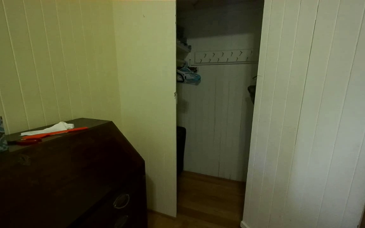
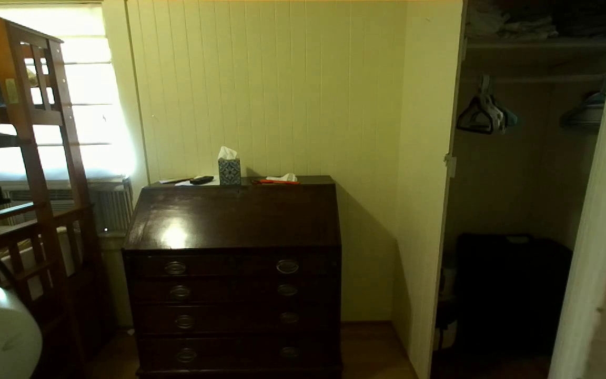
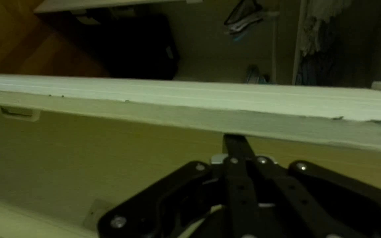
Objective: Close the door
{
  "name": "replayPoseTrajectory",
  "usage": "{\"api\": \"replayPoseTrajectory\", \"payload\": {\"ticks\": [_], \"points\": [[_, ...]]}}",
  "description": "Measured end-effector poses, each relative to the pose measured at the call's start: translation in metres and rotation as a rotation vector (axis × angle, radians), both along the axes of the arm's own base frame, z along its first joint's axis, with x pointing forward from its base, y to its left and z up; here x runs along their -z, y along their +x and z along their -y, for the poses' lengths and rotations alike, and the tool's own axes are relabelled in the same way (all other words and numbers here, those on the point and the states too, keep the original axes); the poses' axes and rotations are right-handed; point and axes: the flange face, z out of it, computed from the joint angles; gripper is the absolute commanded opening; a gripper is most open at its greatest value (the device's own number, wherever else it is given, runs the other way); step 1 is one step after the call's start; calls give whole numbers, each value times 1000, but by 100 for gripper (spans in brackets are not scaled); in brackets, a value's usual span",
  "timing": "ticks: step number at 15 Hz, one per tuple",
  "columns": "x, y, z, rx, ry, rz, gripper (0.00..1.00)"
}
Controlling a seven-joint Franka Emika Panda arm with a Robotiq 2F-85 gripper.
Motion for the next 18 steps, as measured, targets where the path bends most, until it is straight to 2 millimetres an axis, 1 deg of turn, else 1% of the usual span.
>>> {"api": "replayPoseTrajectory", "payload": {"ticks": [3, 6, 9, 11, 15, 17, 18], "points": [[-2, 0, -23, -141, 25, -9, 0], [-3, 11, -46, -270, 70, 23, 0], [1, 37, -72, -398, 123, 49, 0], [6, 56, -93, -485, 151, 50, 0], [15, 96, -150, -604, 154, 21, 0], [19, 110, -176, -624, 150, 20, 0], [23, 113, -187, -634, 148, 18, 0]]}}
